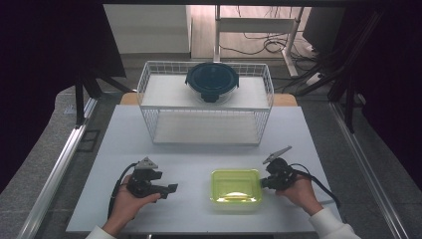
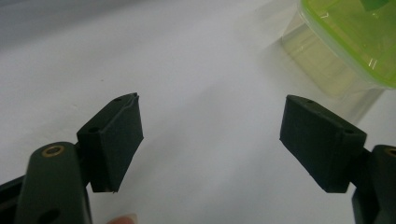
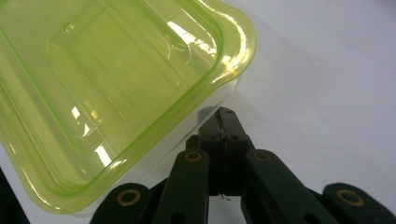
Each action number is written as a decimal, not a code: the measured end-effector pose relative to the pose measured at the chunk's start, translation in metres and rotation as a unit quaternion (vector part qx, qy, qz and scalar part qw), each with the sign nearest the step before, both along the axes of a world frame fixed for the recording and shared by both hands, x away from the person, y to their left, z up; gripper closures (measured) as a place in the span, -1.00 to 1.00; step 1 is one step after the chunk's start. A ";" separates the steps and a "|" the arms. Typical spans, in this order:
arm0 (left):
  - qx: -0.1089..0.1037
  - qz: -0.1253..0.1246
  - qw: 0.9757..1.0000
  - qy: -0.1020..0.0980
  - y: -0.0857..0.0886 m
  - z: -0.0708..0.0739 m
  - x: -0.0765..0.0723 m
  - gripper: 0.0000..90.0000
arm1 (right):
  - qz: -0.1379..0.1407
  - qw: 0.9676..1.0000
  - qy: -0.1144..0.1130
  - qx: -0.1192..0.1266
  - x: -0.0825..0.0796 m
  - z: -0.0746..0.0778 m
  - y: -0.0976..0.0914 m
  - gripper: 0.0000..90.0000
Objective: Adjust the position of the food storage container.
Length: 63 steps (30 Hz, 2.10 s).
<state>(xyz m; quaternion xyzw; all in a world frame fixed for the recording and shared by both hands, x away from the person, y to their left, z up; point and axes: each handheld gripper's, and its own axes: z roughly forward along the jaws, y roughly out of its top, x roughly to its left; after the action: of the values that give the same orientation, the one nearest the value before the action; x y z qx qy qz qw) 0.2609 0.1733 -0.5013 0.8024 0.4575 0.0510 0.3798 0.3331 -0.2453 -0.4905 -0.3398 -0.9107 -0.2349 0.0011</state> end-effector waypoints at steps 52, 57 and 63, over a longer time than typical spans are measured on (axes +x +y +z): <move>-0.009 0.008 1.000 0.005 0.003 -0.002 0.002 -0.54 | -0.017 0.995 -0.045 0.086 -0.022 0.021 0.011 0.96; -0.010 0.008 1.000 -0.002 0.003 -0.002 0.002 -0.54 | -0.037 0.991 -0.061 0.116 -0.031 0.028 0.002 0.93; -0.022 0.007 1.000 -0.012 0.005 0.002 -0.004 -0.53 | -0.088 0.982 -0.072 0.152 -0.038 0.030 -0.008 0.23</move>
<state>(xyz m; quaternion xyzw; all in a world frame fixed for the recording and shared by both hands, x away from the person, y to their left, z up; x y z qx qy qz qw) 0.2566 0.1782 -0.4990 0.7899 0.4598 0.0529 0.4023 0.2953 -0.2538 -0.4603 -0.3963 -0.8289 -0.3934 -0.0339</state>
